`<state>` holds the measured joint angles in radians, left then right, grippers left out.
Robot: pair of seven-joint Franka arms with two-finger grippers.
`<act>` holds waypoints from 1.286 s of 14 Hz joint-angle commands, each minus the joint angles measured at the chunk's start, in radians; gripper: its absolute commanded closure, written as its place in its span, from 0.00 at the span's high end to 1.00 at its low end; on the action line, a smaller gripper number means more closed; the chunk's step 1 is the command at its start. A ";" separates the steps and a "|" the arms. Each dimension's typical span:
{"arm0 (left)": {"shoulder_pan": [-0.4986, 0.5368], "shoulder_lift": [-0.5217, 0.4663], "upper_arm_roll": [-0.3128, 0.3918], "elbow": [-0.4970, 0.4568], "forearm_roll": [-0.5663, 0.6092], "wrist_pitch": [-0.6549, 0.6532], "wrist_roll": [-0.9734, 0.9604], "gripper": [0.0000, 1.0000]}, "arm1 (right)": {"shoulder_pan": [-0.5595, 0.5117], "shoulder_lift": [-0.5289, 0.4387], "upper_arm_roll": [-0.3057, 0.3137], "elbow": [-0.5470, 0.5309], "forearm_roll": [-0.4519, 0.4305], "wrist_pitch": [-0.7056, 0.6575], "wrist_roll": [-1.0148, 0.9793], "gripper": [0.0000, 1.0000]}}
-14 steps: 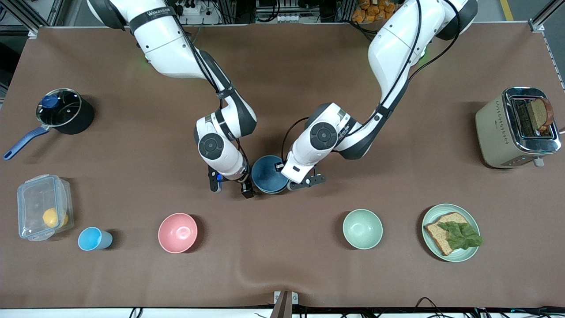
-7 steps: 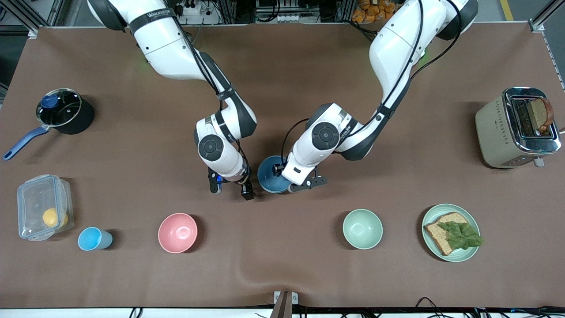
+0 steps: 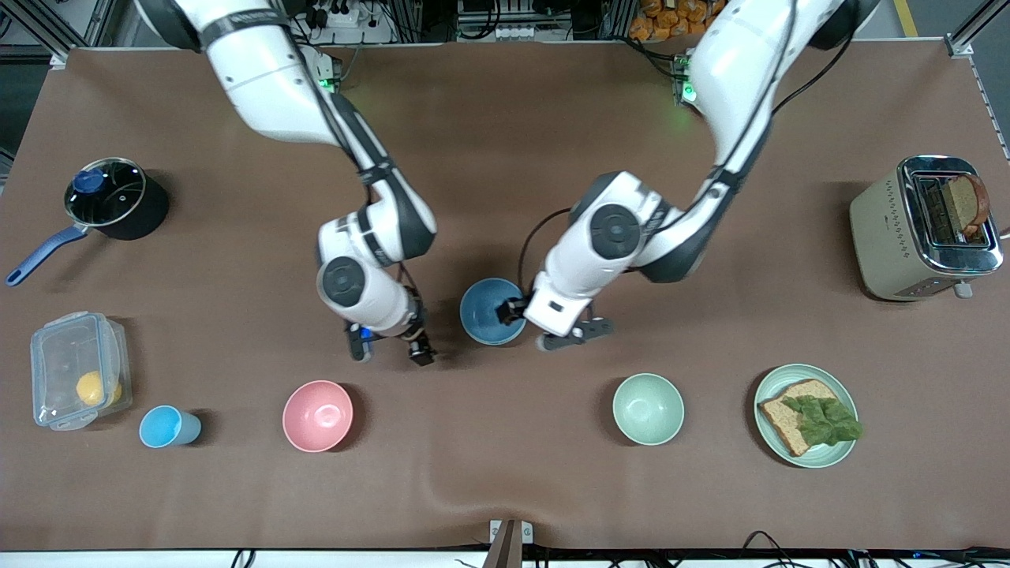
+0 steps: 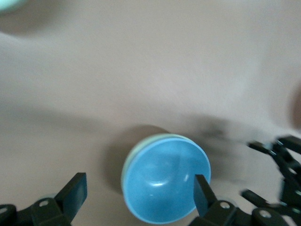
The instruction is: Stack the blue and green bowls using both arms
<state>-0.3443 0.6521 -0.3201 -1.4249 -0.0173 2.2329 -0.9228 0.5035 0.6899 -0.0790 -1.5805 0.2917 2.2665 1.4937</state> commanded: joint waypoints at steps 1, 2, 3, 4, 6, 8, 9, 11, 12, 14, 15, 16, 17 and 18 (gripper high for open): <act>0.089 -0.142 -0.004 -0.031 0.019 -0.164 0.013 1.00 | -0.081 -0.087 0.015 -0.033 0.000 -0.096 -0.156 1.00; 0.123 -0.187 -0.004 -0.031 0.019 -0.235 0.037 1.00 | -0.114 -0.110 0.013 -0.033 -0.002 -0.143 -0.227 1.00; 0.163 -0.237 -0.004 -0.031 0.019 -0.313 0.068 1.00 | -0.144 -0.131 0.011 -0.035 -0.003 -0.177 -0.300 1.00; 0.209 -0.285 -0.004 -0.031 0.019 -0.384 0.109 1.00 | -0.187 -0.154 0.010 -0.035 -0.003 -0.209 -0.384 1.00; 0.304 -0.363 -0.004 -0.031 0.019 -0.504 0.244 1.00 | -0.273 -0.194 0.010 -0.041 -0.006 -0.264 -0.581 1.00; 0.394 -0.423 -0.005 -0.031 0.019 -0.596 0.402 1.00 | -0.370 -0.266 0.010 -0.103 -0.006 -0.277 -0.814 1.00; 0.430 -0.443 -0.007 -0.031 0.019 -0.628 0.459 1.00 | -0.407 -0.306 0.011 -0.142 -0.006 -0.277 -0.930 1.00; 0.490 -0.479 -0.010 -0.035 0.016 -0.654 0.586 1.00 | -0.480 -0.406 0.011 -0.214 -0.031 -0.288 -1.166 1.00; 0.485 -0.499 -0.002 -0.051 0.016 -0.657 0.634 1.00 | -0.511 -0.447 0.013 -0.223 -0.064 -0.317 -1.263 1.00; 0.481 -0.541 0.024 -0.084 0.017 -0.657 0.653 1.00 | -0.551 -0.521 0.024 -0.214 -0.156 -0.413 -1.363 1.00; 0.482 -0.558 0.029 -0.098 0.017 -0.657 0.657 1.00 | -0.556 -0.564 0.034 -0.214 -0.198 -0.450 -1.386 1.00; 0.482 -0.578 0.042 -0.115 0.017 -0.659 0.680 1.00 | -0.557 -0.605 0.044 -0.214 -0.225 -0.482 -1.403 1.00; 0.478 -0.600 0.056 -0.135 0.017 -0.659 0.714 1.00 | -0.553 -0.642 0.047 -0.211 -0.250 -0.510 -1.412 1.00; 0.475 -0.614 0.059 -0.147 0.017 -0.661 0.728 1.00 | -0.557 -0.664 0.073 -0.193 -0.285 -0.536 -1.412 1.00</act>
<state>0.1417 0.1083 -0.2864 -1.5043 -0.0130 1.5712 -0.2448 -0.0369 0.1090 -0.0569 -1.7398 0.0713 1.7550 0.0996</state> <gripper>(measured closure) 0.000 0.000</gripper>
